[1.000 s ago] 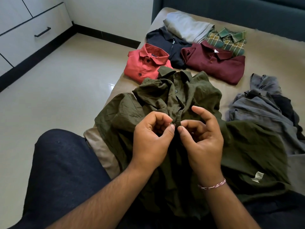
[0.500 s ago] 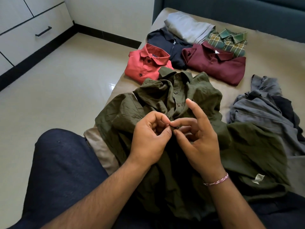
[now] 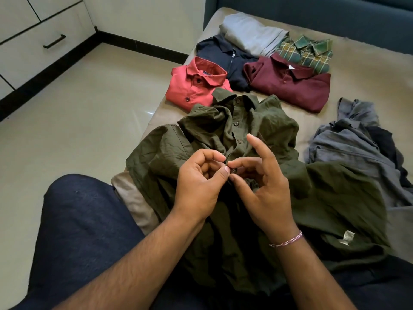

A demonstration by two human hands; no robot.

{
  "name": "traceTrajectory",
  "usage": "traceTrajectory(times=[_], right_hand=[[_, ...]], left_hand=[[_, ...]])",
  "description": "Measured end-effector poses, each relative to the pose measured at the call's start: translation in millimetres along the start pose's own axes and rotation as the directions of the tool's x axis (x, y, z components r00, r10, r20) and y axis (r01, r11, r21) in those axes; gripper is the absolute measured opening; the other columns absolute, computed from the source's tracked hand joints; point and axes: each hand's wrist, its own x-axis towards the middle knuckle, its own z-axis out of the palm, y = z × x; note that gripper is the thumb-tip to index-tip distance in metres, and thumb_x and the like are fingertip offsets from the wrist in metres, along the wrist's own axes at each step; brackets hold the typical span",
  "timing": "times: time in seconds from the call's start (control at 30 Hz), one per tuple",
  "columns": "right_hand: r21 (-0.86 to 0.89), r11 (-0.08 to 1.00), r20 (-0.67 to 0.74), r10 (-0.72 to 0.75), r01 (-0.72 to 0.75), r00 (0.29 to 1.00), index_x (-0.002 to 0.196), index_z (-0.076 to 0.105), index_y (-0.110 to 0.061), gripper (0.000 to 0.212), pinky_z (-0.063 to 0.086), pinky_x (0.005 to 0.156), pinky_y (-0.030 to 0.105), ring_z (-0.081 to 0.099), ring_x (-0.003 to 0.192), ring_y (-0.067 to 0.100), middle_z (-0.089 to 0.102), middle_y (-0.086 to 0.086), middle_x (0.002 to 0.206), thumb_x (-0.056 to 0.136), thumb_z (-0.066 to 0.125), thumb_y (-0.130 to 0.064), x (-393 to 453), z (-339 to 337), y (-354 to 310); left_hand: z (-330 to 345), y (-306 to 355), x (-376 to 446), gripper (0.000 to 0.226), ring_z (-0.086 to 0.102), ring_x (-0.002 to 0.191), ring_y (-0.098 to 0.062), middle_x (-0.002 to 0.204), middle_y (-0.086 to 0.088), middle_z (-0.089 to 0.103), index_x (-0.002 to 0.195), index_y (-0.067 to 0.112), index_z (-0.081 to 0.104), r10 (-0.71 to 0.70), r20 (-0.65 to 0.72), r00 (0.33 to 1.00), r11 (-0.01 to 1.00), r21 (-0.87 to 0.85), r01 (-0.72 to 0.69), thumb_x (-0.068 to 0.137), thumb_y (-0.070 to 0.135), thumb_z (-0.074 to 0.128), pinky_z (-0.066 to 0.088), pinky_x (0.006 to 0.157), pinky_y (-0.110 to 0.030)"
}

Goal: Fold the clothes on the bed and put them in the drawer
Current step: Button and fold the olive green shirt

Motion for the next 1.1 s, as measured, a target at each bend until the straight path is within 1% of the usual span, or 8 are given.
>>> traceTrajectory(times=[0.23, 0.4, 0.5, 0.6, 0.7, 0.8, 0.97, 1.1], right_hand=[[0.248, 0.951, -0.093, 0.214, -0.185, 0.972, 0.128, 0.055, -0.008, 0.039, 0.061, 0.089, 0.048, 0.076, 0.096, 0.025, 0.077, 0.008, 0.098, 0.094, 0.068, 0.006, -1, 12, 3], [0.130, 0.970, -0.069, 0.215, -0.205, 0.974, 0.121, 0.061, -0.015, 0.031, 0.062, 0.083, 0.044, 0.074, 0.093, 0.023, 0.074, 0.001, 0.097, 0.094, 0.072, -0.005, 0, 9, 2], [-0.063, 0.987, 0.093, 0.154, -0.148, 0.984, 0.106, 0.067, -0.022, 0.020, 0.059, 0.070, 0.034, 0.067, 0.079, 0.019, 0.067, -0.006, 0.086, 0.090, 0.078, -0.020, 5, -11, 3], [-0.260, 0.961, 0.214, 0.151, -0.092, 0.965, 0.087, 0.069, -0.028, 0.013, 0.056, 0.062, 0.036, 0.066, 0.071, 0.016, 0.068, -0.009, 0.077, 0.087, 0.081, -0.034, 9, -26, 5], [-0.308, 0.947, 0.242, 0.172, -0.092, 0.955, 0.084, 0.071, -0.031, 0.013, 0.057, 0.063, 0.035, 0.068, 0.072, 0.014, 0.070, -0.010, 0.076, 0.085, 0.081, -0.039, 12, -36, 5], [-0.329, 0.936, 0.275, 0.222, -0.126, 0.935, 0.083, 0.072, -0.033, 0.011, 0.055, 0.062, 0.026, 0.066, 0.070, 0.013, 0.070, -0.010, 0.076, 0.086, 0.082, -0.034, 17, -50, 5], [-0.313, 0.931, 0.367, 0.302, -0.189, 0.880, 0.087, 0.075, -0.032, 0.006, 0.056, 0.065, 0.025, 0.068, 0.071, 0.009, 0.073, -0.010, 0.080, 0.087, 0.081, -0.028, 42, -78, -7], [-0.235, 0.952, 0.380, 0.274, -0.195, 0.883, 0.093, 0.078, -0.023, 0.005, 0.059, 0.078, 0.034, 0.073, 0.084, 0.018, 0.077, 0.001, 0.089, 0.088, 0.079, -0.023, 80, -101, -5]], left_hand=[[3, -8, 4, 0.019, 0.063, 0.077, -0.013, 0.083, -0.006, 0.063, 0.099, 0.007, 0.066, 0.034, -0.044, 0.998, 0.996, 0.085, -0.030, 0.089, -0.007, 0.073, 0.059, 0.075, -0.027], [-1, -13, 6, 0.019, 0.065, 0.078, -0.012, 0.085, -0.001, 0.065, 0.098, 0.015, 0.068, 0.128, -0.005, 0.992, 0.977, 0.174, -0.125, 0.091, -0.001, 0.074, 0.056, 0.072, -0.026], [-6, -6, 14, 0.016, 0.066, 0.080, -0.013, 0.087, 0.003, 0.066, 0.101, 0.015, 0.066, 0.261, 0.125, 0.957, 0.903, 0.319, -0.288, 0.094, 0.001, 0.070, 0.054, 0.071, -0.023], [-19, 5, 27, 0.019, 0.062, 0.071, -0.013, 0.085, 0.008, 0.063, 0.111, 0.022, 0.063, 0.249, 0.438, 0.864, 0.695, 0.541, -0.475, 0.097, 0.011, 0.067, 0.049, 0.062, -0.022], [-32, 18, 39, 0.022, 0.061, 0.073, -0.007, 0.084, 0.010, 0.062, 0.121, 0.035, 0.058, 0.050, 0.642, 0.765, 0.505, 0.645, -0.574, 0.099, 0.034, 0.065, 0.051, 0.064, -0.030], [-48, 36, 46, 0.028, 0.060, 0.078, 0.000, 0.085, 0.018, 0.061, 0.117, 0.043, 0.061, -0.049, 0.656, 0.753, 0.318, 0.725, -0.611, 0.092, 0.053, 0.068, 0.051, 0.067, -0.029], [-62, 73, 79, 0.012, 0.066, 0.086, -0.015, 0.086, 0.013, 0.065, 0.083, 0.038, 0.066, -0.026, 0.416, 0.909, -0.054, 0.907, -0.417, 0.079, 0.042, 0.076, 0.047, 0.067, -0.031], [-58, 114, 120, 0.023, 0.064, 0.070, -0.012, 0.076, 0.004, 0.069, 0.079, 0.030, 0.072, -0.214, 0.578, 0.788, 0.395, 0.789, -0.471, 0.074, 0.038, 0.093, 0.050, 0.063, -0.030]])
